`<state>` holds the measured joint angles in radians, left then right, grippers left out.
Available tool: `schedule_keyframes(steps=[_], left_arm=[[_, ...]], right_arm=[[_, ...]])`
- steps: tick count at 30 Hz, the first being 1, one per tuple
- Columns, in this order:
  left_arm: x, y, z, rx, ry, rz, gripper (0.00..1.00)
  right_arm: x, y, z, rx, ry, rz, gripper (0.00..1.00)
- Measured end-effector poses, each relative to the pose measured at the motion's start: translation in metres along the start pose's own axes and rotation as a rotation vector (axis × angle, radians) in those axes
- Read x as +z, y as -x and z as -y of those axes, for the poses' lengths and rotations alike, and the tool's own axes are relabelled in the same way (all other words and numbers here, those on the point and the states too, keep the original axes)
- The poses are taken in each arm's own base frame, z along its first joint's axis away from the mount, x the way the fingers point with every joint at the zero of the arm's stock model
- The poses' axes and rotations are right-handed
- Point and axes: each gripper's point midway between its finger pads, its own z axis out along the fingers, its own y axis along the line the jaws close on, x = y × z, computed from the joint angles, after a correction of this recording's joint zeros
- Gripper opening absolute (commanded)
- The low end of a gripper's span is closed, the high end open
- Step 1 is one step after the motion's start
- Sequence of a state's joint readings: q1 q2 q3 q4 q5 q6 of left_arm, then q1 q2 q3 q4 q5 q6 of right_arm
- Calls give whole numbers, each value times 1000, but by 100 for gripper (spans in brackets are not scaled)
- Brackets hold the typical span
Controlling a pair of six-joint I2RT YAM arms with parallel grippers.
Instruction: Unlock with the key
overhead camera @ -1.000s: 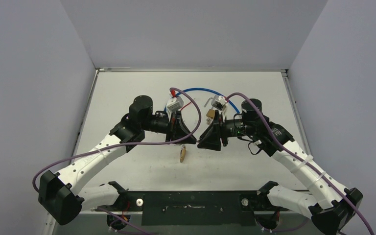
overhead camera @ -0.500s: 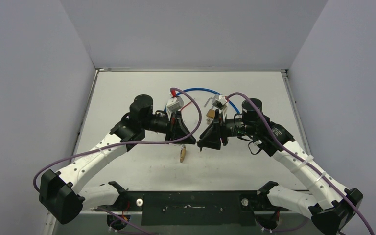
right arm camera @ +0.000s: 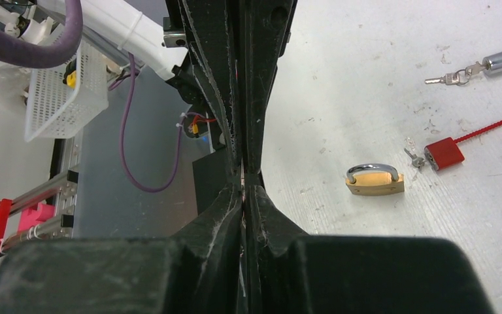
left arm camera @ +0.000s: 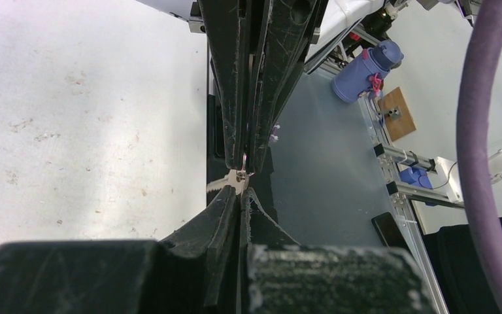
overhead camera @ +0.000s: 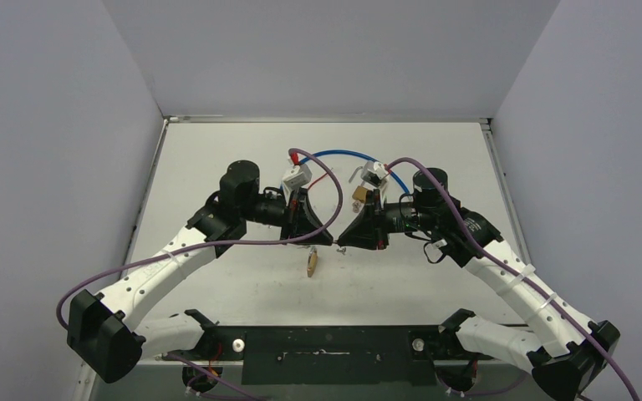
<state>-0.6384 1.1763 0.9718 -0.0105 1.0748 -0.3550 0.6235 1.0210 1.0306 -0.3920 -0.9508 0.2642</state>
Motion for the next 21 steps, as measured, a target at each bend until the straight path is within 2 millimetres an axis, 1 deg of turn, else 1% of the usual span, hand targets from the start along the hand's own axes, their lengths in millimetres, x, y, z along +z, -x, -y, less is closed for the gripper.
schedule_keyframes(steps=[1, 2, 3, 4, 6, 7, 16, 17, 18, 20, 21], left_arm=[[0, 0, 0, 1, 0, 0, 0], [0, 0, 0, 0, -2, 0, 0], [0, 0, 1, -1, -3, 0, 0], [-1, 0, 0, -1, -2, 1, 0], [-2, 1, -1, -3, 2, 3, 0], [-2, 1, -1, -4, 1, 3, 0], [-4, 3, 2, -46, -9, 8, 0], [-4, 4, 1, -51, -6, 12, 9], [-5, 5, 1, -56, -3, 15, 22], [-6, 10, -3, -55, 17, 33, 44], [-7, 12, -6, -52, 30, 45, 53]], right_arm=[[0, 0, 0, -1, 1, 0, 17], [0, 0, 0, 1, 2, 0, 18], [0, 0, 0, -3, 3, 0, 16], [0, 0, -1, -3, 4, -1, 9], [0, 0, 0, -11, 5, -1, 1], [0, 0, 0, -14, 6, -1, 0], [3, -1, -4, -27, 23, -7, 0], [3, 0, -3, -30, 20, -3, 0], [3, 1, -3, -32, 17, 2, 0], [3, 5, -1, -38, 6, 18, 0], [4, 6, 1, -39, -1, 26, 0]])
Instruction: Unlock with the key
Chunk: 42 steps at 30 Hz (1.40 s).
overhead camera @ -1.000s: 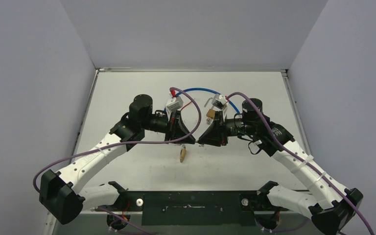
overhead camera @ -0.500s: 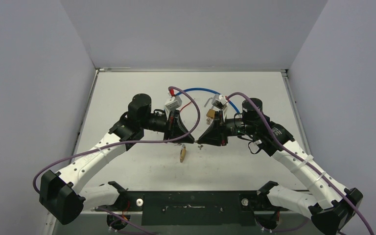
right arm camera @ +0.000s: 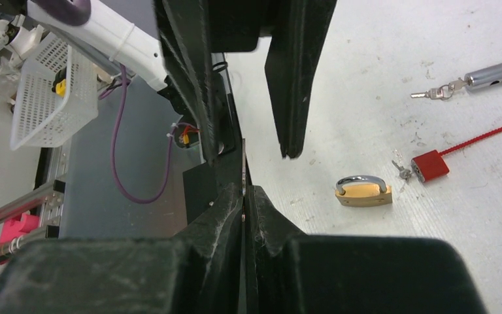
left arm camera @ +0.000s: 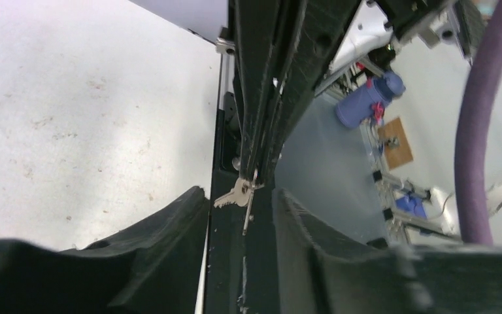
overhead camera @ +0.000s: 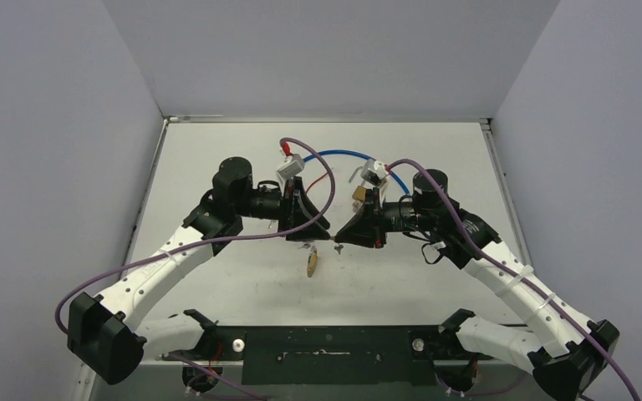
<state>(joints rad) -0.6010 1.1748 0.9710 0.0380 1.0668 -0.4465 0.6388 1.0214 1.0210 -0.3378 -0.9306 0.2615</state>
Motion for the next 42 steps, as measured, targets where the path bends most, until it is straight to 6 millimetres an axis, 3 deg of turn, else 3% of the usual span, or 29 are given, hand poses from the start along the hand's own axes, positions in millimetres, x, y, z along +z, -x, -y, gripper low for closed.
schedule_keyframes(steps=[5, 12, 16, 19, 22, 28, 33, 37, 42], left_arm=[[-10, 15, -18, 10, 130, 88, 75], [-52, 40, -54, 35, 516, 303, 75], [-73, 38, -75, 10, 687, 364, 74], [-79, 16, -95, -28, 776, 359, 74], [-78, -28, -113, -64, 877, 304, 74], [-62, -99, -124, -72, 978, 155, 75], [-56, -146, -137, -108, 980, 95, 75], [-57, -176, -150, -126, 996, 74, 75], [-46, -192, -160, -110, 976, 65, 75]], right_arm=[[3, -10, 14, 42, -57, 17, 0], [-1, -21, 41, 119, -192, 71, 0], [-5, -23, 56, 168, -277, 127, 0], [-7, -32, 70, 228, -346, 154, 0], [-10, -51, 86, 301, -421, 166, 0], [-17, -87, 101, 379, -499, 175, 0], [-24, -97, 102, 379, -526, 198, 0], [-24, -95, 104, 374, -533, 208, 0], [-21, -101, 110, 391, -549, 186, 0]])
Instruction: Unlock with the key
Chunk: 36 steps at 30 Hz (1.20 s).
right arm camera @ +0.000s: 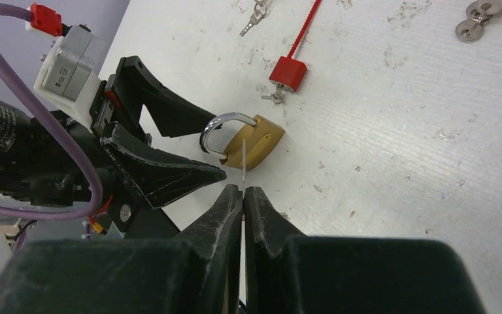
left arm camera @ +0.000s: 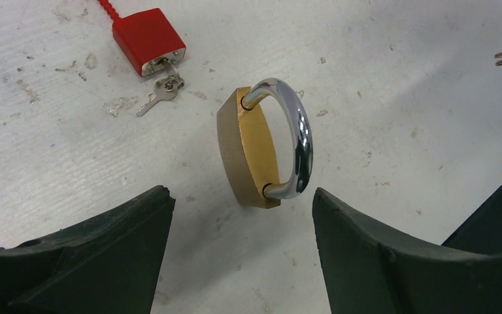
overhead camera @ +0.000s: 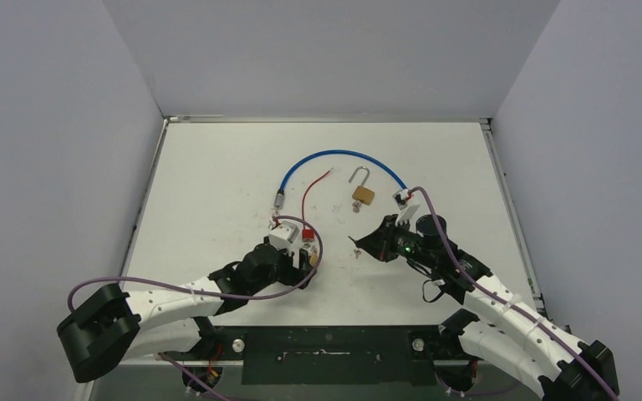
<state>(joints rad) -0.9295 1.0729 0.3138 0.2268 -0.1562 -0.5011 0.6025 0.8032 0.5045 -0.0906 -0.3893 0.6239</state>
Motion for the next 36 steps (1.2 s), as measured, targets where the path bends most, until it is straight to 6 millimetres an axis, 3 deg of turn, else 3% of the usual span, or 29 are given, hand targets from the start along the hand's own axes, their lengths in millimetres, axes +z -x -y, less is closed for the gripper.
schedule_keyframes(steps=[10, 19, 25, 27, 31, 36], left_arm=[[21, -4, 2, 62, 31, 78, 61], [24, -13, -1, 128, 137, 118, 43], [33, -11, -4, 133, 178, 127, 42], [38, -12, -3, 138, 182, 118, 32], [46, -12, 1, 138, 181, 111, 0], [48, -9, 2, 117, 158, 99, 0]], right_arm=[[8, -8, 12, 23, -45, -36, 0], [9, -6, 16, 42, -71, -21, 0], [9, -4, 17, 56, -83, -12, 0], [9, -4, 17, 59, -84, -11, 0], [9, -4, 18, 63, -87, -9, 0], [9, -3, 17, 66, -84, -7, 0]])
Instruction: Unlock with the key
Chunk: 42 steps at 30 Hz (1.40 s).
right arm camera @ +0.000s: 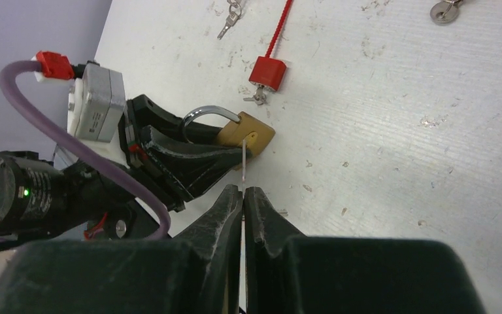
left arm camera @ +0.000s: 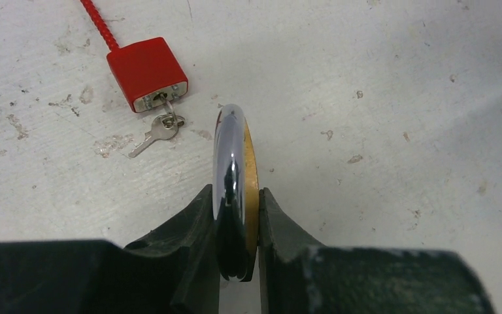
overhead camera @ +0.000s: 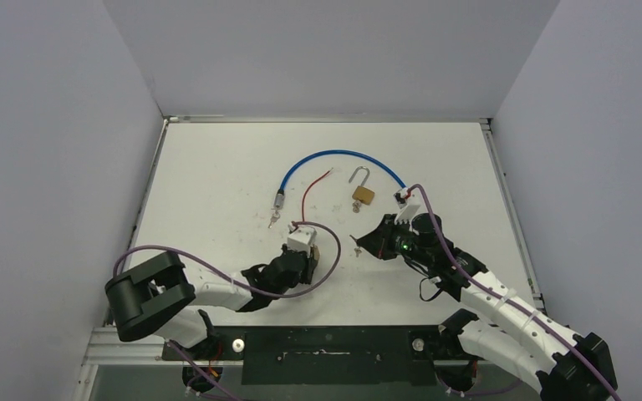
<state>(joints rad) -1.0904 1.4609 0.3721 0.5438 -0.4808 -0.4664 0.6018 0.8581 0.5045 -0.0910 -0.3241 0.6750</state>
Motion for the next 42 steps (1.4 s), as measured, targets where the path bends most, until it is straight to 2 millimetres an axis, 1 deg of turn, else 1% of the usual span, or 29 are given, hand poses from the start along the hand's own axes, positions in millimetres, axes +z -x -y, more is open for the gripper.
schedule_keyframes(steps=[2, 4, 6, 7, 9, 11, 12, 13, 15, 17, 18, 19, 21, 24, 25, 28, 32, 37, 40, 42], left_arm=[[0, 3, -3, -32, -22, -19, 0], [1, 11, -7, -74, -44, -40, 0], [1, 29, -10, -133, -78, -62, 0], [1, 43, -9, -165, -102, -64, 0], [-2, 78, -5, -241, -171, -56, 0], [-9, 122, 0, -328, -260, -36, 0], [-12, 142, 0, -364, -295, -20, 0], [-17, 166, 0, -412, -341, -3, 0], [-30, 209, -1, -495, -423, 35, 0], [-45, 240, 2, -555, -497, 55, 0], [-54, 253, 9, -580, -550, 51, 0], [-62, 261, 17, -599, -600, 38, 0], [-78, 270, 35, -636, -702, -1, 0], [-98, 278, 58, -684, -852, -74, 0], [-104, 280, 64, -694, -889, -99, 0], [-116, 284, 75, -714, -966, -163, 0], [-129, 296, 86, -718, -1029, -197, 0], [-144, 303, 94, -716, -1088, -219, 0], [-148, 302, 96, -721, -1103, -238, 0], [-149, 303, 96, -724, -1107, -241, 0]], right_arm=[[-1, 0, -2, 0, 11, -3, 0], [-2, -1, -6, 1, 32, -10, 0], [-4, -2, -14, 5, 69, -17, 0], [-5, -1, -19, 5, 92, -18, 0], [-7, 2, -29, 7, 143, -14, 0], [-9, 7, -41, 19, 194, -1, 0], [-11, 11, -48, 29, 222, 12, 0], [-12, 16, -55, 39, 252, 28, 0], [-15, 27, -68, 60, 305, 66, 0], [-19, 37, -80, 77, 351, 102, 0], [-20, 41, -86, 85, 369, 116, 0], [-22, 45, -93, 90, 390, 127, 0], [-26, 52, -107, 88, 426, 139, 0], [-33, 66, -137, 64, 496, 170, 0], [-35, 70, -145, 57, 511, 181, 0], [-42, 80, -161, 40, 538, 218, 0], [-54, 88, -167, 17, 555, 271, 0], [-81, 105, -171, -6, 568, 387, 0], [-86, 110, -170, -10, 560, 418, 0], [-85, 111, -169, -9, 554, 422, 0]])
